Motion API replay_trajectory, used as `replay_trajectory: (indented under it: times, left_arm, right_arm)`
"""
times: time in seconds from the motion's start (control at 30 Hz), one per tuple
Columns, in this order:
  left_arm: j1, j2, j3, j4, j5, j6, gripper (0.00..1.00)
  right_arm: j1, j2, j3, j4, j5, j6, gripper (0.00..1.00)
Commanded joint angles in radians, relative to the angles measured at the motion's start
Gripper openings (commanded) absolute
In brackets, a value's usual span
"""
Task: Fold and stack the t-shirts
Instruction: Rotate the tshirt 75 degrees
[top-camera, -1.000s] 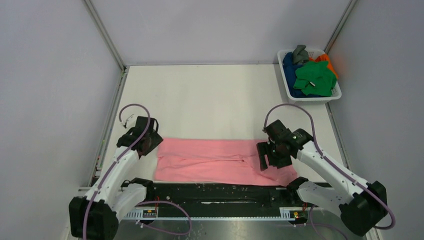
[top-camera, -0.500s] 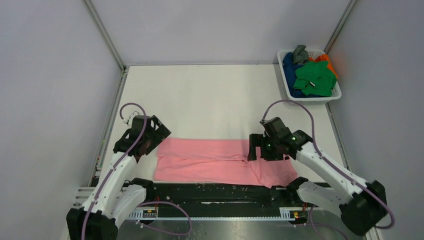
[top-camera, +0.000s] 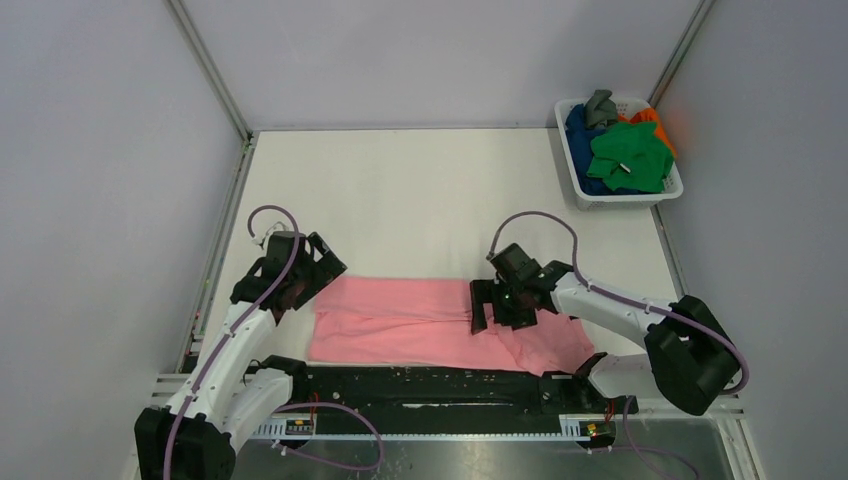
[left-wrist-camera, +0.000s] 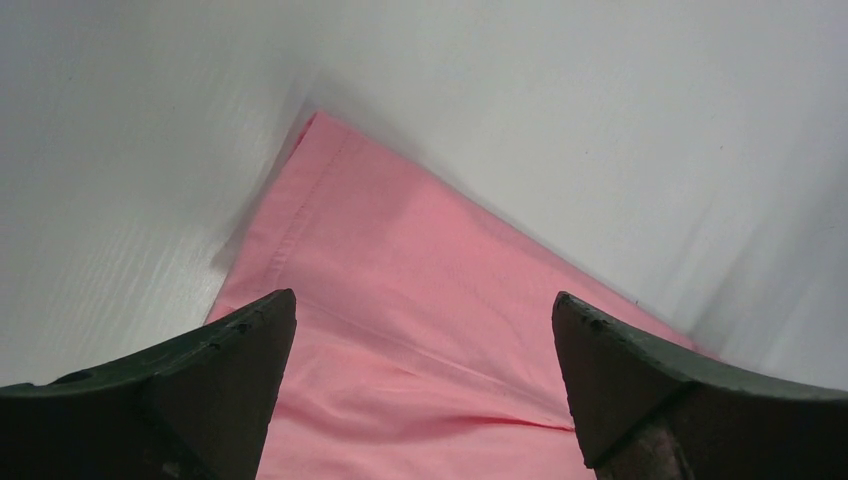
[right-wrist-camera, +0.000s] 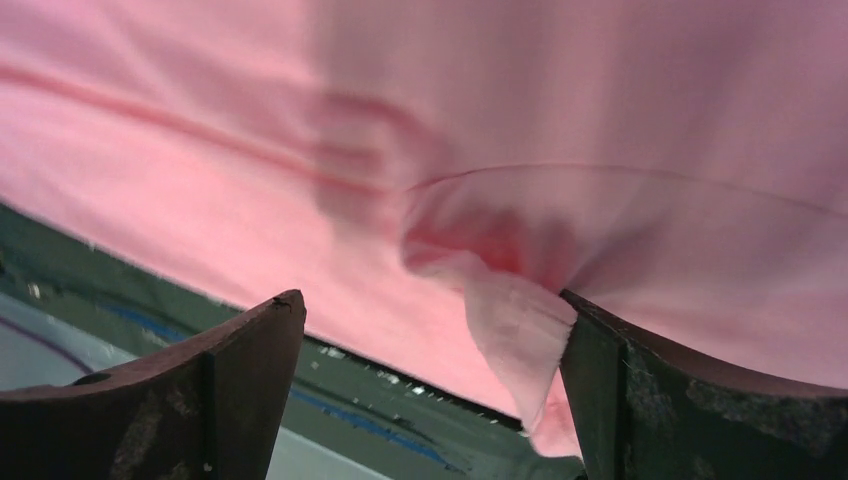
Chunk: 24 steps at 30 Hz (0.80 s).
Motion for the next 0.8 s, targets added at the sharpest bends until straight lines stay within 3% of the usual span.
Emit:
replay_trajectory:
  times: [0.0, 0.17, 0.47, 0.63, 0.77]
  left_arm:
    - [-0.001, -0.009, 0.018, 0.035, -0.029, 0.02, 0.99]
    - [-0.001, 0.006, 0.042, 0.038, -0.021, 0.035, 0.99]
    - [-0.002, 0.055, 0.045, 0.064, 0.06, 0.047, 0.99]
    - [-0.02, 0.072, -0.003, 0.138, 0.206, 0.065, 0.99]
    - [-0.063, 0.132, -0.047, 0.224, 0.303, 0.069, 0.99]
  right_arm:
    - [0.176, -0.021, 0.037, 0.018, -0.062, 0.054, 1.0]
    - [0.356, -0.059, 0.087, -0.044, 0.002, 0.104, 0.99]
    - [0.358, -0.197, 0.032, -0.146, 0.292, 0.263, 0.99]
    - [0.274, -0.224, -0.062, -0.124, 0.309, 0.371, 0.99]
    - [0.116, -0.185, -0.128, 0.021, 0.24, 0.333, 0.99]
